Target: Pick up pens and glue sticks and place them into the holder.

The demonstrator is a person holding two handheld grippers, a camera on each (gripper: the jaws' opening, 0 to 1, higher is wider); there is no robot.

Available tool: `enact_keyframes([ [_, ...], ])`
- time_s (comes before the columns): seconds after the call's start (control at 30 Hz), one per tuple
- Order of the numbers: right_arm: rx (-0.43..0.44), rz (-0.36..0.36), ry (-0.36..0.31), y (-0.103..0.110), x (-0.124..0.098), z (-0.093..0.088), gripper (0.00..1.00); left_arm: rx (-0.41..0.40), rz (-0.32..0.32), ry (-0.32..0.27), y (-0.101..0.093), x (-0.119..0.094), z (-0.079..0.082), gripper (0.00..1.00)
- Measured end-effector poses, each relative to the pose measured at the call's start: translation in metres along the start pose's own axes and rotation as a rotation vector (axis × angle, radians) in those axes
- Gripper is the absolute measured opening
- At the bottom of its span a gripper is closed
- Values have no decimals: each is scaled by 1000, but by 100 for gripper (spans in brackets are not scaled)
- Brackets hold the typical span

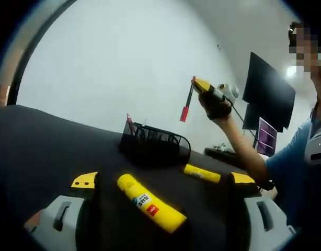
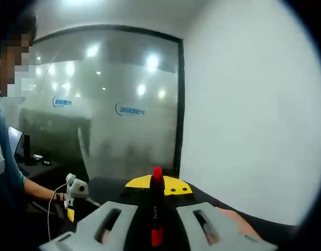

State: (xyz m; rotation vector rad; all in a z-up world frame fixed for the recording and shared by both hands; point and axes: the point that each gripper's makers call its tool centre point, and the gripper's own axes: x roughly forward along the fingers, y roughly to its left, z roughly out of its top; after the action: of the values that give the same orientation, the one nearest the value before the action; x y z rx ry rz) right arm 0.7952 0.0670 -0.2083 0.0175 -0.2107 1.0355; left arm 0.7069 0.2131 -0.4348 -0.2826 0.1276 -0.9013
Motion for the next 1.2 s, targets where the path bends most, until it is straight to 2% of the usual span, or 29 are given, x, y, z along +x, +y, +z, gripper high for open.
enact_keyframes([
  [0.17,30,-20,-32,-9,11,3,3,3,3,18,5,1,-2,96],
  [0.33,48,-46,-44,-14,13,-6,3,2,6,20,8,2,-1,96],
  [0.4,29,-101,-79,-24,11,-8,3,0,7,21,9,2,-1,96],
  [0.47,65,-162,-61,-37,14,-15,3,-3,6,16,9,2,0,96],
  [0.5,47,-156,-72,-36,15,-17,3,-1,4,15,9,1,0,96],
  [0.57,77,-179,-85,-45,17,-20,3,-1,-1,13,9,1,1,96],
  [0.83,107,-248,-120,-70,21,-35,3,-5,-4,4,10,1,3,96],
  [1.0,110,-264,-98,-79,29,-52,3,-1,0,12,12,1,2,96],
  [1.2,71,-296,-19,-85,34,-77,3,-4,1,14,13,2,2,96],
])
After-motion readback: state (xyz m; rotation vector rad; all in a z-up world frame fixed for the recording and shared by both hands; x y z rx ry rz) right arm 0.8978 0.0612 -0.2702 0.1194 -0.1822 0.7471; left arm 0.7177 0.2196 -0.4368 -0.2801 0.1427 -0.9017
